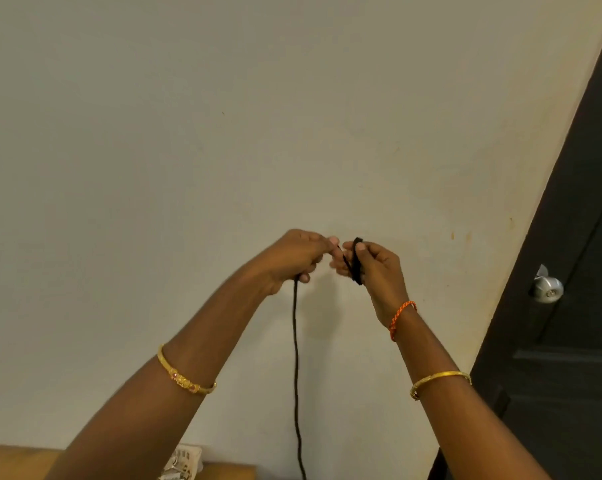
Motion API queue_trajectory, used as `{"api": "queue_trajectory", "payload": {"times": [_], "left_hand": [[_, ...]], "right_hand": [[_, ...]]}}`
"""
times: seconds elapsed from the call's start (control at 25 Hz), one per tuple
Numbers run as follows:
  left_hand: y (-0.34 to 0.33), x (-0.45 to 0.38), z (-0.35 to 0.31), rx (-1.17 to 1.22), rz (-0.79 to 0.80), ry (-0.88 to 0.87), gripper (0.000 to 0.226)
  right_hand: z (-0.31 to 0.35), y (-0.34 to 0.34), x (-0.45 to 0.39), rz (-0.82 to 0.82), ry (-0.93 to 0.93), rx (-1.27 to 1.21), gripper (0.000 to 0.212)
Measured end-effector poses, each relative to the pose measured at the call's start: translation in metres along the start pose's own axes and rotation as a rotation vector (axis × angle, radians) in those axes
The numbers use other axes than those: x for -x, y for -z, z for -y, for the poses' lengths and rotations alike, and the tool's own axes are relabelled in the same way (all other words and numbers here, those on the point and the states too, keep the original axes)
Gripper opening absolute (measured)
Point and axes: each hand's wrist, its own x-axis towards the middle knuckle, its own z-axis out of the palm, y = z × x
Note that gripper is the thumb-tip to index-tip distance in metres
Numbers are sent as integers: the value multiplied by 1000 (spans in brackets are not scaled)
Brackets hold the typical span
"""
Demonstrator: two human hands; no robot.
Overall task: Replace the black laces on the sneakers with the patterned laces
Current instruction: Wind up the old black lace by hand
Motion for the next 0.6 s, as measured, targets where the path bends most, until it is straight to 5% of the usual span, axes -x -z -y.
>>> {"api": "queue_trajectory", "payload": {"times": [0.16, 0.28, 0.44, 0.6], "left_hand": [[12, -17, -13, -93, -139, -94, 28], [12, -31, -8, -67, -157, -85, 31], [-1, -36, 22, 168, 14, 73, 27], [-22, -22, 39, 217, 186, 150, 28]], "right_hand": [[7, -2, 9, 143, -62, 189, 38], [19, -2, 9, 227, -141, 26, 42], [35, -1, 5, 296, -223, -413, 39], [33, 1, -6, 121, -144, -581, 35]]}}
